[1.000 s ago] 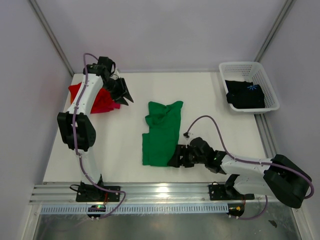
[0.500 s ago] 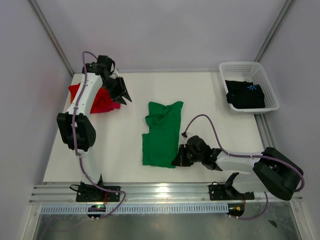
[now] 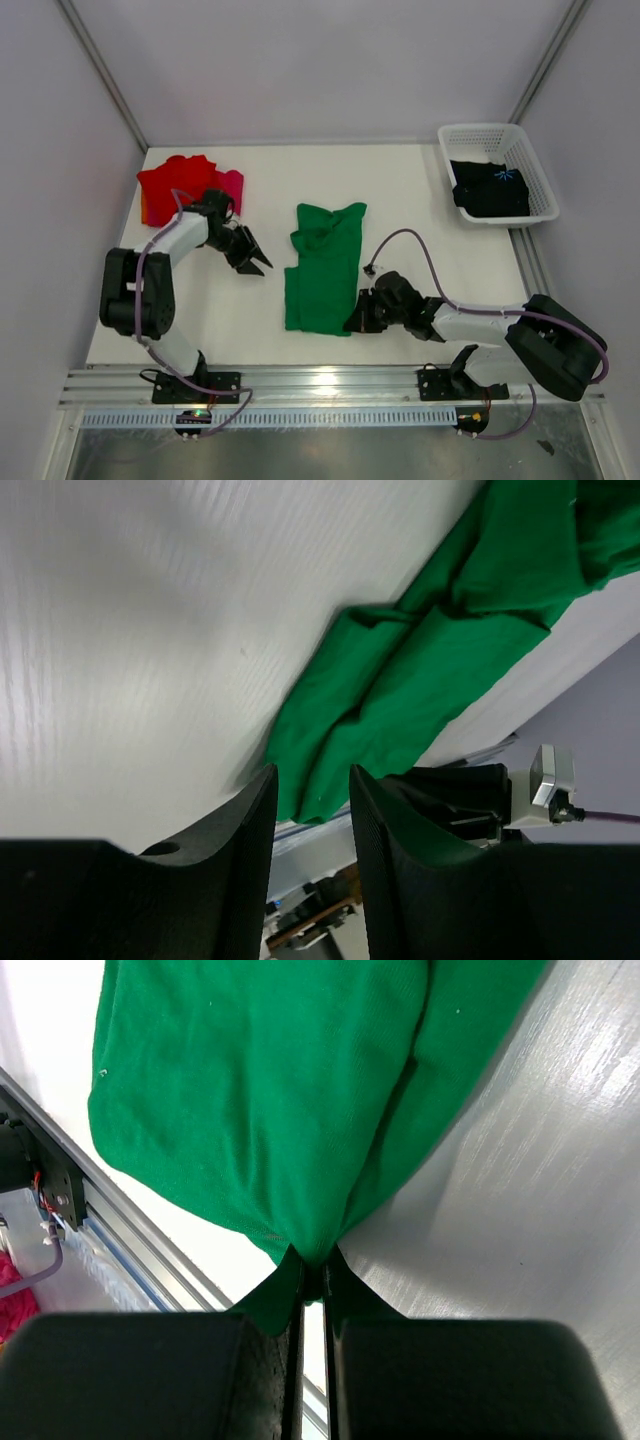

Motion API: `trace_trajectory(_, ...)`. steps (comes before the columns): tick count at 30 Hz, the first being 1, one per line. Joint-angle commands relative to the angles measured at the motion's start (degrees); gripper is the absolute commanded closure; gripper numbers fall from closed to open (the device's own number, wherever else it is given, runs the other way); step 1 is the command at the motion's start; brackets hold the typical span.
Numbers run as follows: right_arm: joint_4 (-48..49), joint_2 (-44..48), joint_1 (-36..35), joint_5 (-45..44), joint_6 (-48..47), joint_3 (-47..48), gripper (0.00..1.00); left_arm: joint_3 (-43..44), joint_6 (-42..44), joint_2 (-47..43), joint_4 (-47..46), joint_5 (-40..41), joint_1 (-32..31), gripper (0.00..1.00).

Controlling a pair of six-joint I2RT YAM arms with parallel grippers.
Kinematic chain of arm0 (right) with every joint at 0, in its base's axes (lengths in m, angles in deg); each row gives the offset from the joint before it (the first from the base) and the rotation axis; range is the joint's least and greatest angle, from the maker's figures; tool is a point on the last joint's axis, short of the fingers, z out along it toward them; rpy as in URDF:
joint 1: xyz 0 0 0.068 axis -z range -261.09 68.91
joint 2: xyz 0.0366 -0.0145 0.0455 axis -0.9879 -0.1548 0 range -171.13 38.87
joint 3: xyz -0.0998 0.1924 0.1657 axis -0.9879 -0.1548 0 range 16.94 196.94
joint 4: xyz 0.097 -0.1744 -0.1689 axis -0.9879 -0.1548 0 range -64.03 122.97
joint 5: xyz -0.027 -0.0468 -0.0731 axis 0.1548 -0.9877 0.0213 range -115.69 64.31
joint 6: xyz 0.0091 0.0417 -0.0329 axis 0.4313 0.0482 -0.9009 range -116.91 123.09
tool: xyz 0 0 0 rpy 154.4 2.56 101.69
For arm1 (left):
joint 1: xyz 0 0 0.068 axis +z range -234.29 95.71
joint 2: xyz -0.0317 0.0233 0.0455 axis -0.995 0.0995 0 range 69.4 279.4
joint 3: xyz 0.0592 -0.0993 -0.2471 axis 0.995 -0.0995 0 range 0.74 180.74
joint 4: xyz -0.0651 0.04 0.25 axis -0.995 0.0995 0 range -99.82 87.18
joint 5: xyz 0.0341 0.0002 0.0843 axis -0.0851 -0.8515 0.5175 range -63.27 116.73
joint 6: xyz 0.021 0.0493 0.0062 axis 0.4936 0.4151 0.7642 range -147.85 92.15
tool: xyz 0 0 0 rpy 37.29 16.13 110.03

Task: Fold and stack the t-shirts
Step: Grab one side of the 2/3 rectangular tshirt with both arms

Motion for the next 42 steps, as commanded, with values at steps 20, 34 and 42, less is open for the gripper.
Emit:
trace_trajectory(20, -2.72, -4.77, 0.00, 2.74, -3.64, 2.48, 0.97, -32.47, -14.42, -29.58, -22.05, 7.79, -12.28, 0.61)
trace_trajectory(34, -4.04, -4.60, 1.76, 4.24, -6.27, 2.74, 0.97, -37.82, -10.98, -26.06, -33.28, -3.54, -18.01, 0.31)
trace_trajectory(42, -3.95, -5.12, 2.81, 4.94, -6.71, 2.92, 0.97, -40.20, -12.82, -22.98, -39.35, -3.99, -18.09, 0.30)
